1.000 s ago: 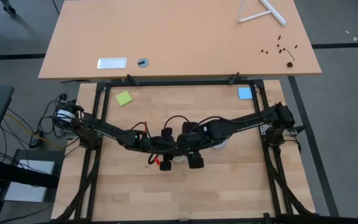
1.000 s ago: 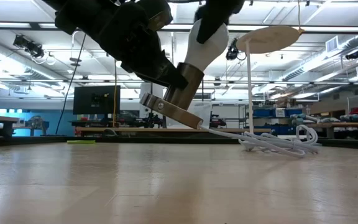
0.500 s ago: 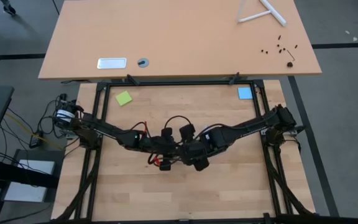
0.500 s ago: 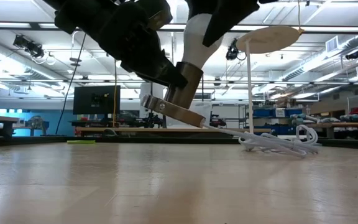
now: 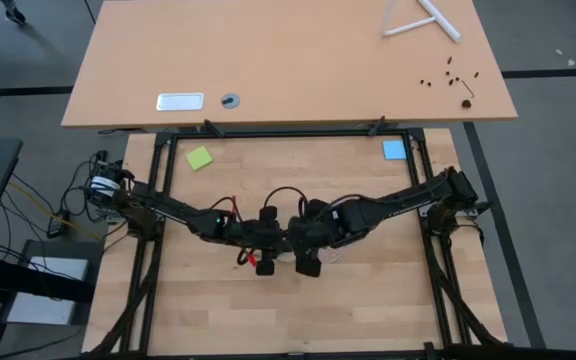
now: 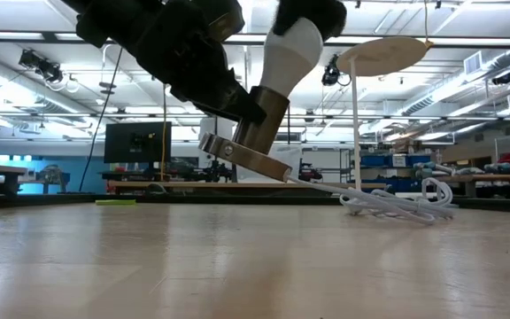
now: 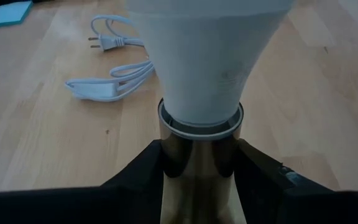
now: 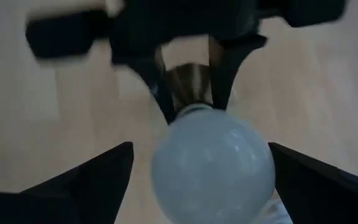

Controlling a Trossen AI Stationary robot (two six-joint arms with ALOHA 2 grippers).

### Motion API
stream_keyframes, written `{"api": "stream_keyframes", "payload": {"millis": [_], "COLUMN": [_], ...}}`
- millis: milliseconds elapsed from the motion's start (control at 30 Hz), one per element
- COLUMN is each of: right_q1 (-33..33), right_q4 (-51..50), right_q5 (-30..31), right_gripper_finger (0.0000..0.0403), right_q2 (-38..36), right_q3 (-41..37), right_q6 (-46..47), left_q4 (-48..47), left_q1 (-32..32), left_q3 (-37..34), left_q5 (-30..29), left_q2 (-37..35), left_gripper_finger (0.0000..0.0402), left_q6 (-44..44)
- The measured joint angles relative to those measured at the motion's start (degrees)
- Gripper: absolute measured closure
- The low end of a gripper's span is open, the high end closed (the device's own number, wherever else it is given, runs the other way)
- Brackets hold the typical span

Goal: Screw lightbulb
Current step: Remove the lightbulb from the lamp

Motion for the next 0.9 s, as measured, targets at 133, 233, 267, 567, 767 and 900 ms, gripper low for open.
{"api": "stream_keyframes", "payload": {"millis": [133,233,267,567,767,900], "right_q1": [-2.13,-3.07,-3.27,-3.5,-3.52,-3.54], "right_q4": [0.15,0.21,-0.13,1.22,1.93,2.13], "right_q5": [-6.94,-8.49,-8.61,-8.45,-4.15,-4.23], "right_gripper_finger": [0.0033,0.0033,0.0033,0.0039,0.0065,0.0099], "right_q2": [-0.28,0.05,0.18,0.27,0.27,0.27], "right_q3": [1.77,1.77,1.74,-1.96,-2.19,-2.19], "right_q6": [12.11,18.26,19.18,24.94,26.82,26.82], "left_q4": [0.04,-0.05,-0.04,0.06,0.28,0.34], "left_q1": [0.0,0.0,0.0,0.04,0.04,0.04], "left_q3": [0.0,0.0,0.0,0.0,0.0,0.0], "left_q5": [-0.04,-0.04,-0.07,-0.39,-0.39,-0.41], "left_q2": [0.0,0.0,0.0,0.02,0.02,0.02], "left_gripper_finger": [0.0252,0.0252,0.0252,0.0252,0.0252,0.0252], "left_q6": [-0.07,-0.15,-0.2,-1.05,-1.05,-1.11]}}
